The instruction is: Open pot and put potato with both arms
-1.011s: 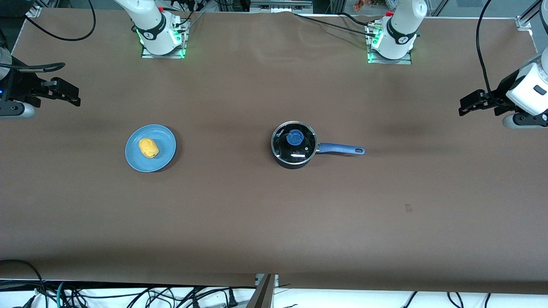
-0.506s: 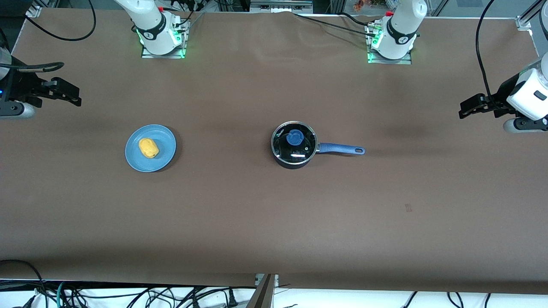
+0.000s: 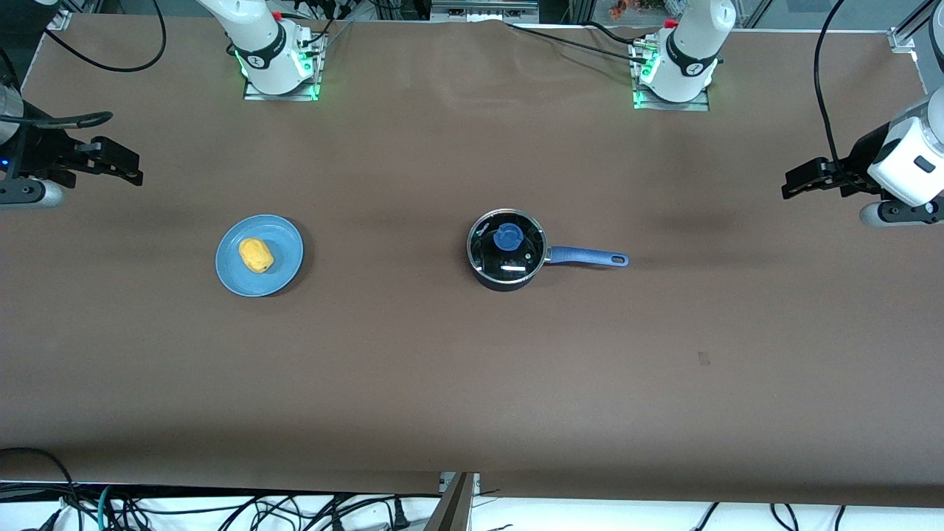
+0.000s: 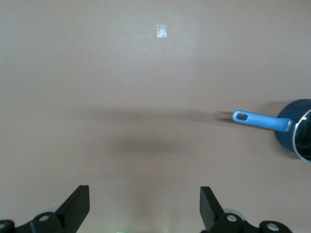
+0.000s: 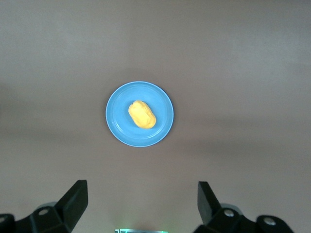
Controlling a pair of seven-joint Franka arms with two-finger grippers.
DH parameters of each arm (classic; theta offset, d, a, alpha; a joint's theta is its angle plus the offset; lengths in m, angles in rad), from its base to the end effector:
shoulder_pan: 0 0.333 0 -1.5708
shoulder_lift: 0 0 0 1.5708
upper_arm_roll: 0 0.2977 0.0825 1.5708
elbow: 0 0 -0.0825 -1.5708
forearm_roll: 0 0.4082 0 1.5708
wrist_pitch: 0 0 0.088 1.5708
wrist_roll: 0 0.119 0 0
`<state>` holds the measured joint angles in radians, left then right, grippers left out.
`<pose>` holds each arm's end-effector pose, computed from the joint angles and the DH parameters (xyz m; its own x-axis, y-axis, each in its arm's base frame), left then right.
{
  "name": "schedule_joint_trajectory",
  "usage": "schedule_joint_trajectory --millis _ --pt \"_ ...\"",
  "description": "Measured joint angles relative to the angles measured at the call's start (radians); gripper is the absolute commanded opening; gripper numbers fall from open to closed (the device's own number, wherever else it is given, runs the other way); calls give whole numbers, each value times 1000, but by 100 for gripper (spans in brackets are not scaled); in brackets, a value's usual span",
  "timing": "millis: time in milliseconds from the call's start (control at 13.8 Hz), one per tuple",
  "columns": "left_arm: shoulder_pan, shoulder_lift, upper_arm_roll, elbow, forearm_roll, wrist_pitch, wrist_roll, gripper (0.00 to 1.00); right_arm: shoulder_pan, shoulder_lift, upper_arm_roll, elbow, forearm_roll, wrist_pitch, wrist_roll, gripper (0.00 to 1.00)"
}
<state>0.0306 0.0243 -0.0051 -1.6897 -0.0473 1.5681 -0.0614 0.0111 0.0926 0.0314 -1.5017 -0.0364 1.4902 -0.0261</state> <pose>0.5752 0.0091 0.5216 0.9852 0.0863 -0.1480 0.0928 -0.9950 0.0379 0.5945 0.0199 0.5673 0.9923 0.0655 -0.1047 0.0691 -0.9971 0.0308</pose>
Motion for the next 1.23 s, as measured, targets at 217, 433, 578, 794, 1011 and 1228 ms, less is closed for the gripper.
schedule_joint_trajectory --millis 217,433,578,794,1011,1228 --pt "0 2 -5 -12 -29 -15 -53 100 1 38 2 0 1 8 0 100" --pt "-4 14 -100 -31 -97 -27 -221 100 4 77 5 -1 1 13 0 100" --pt "-10 44 -228 -35 -102 26 -376 100 4 101 5 -1 1 18 0 100" --pt "-19 121 -409 -40 -102 156 -564 100 4 155 5 -3 1 36 -7 100" --pt "-26 220 -548 -45 -100 304 -646 100 4 228 5 -21 0 112 -35 100" --pt "-131 316 -582 -46 39 416 -668 100 4 275 5 -86 0 223 -79 100"
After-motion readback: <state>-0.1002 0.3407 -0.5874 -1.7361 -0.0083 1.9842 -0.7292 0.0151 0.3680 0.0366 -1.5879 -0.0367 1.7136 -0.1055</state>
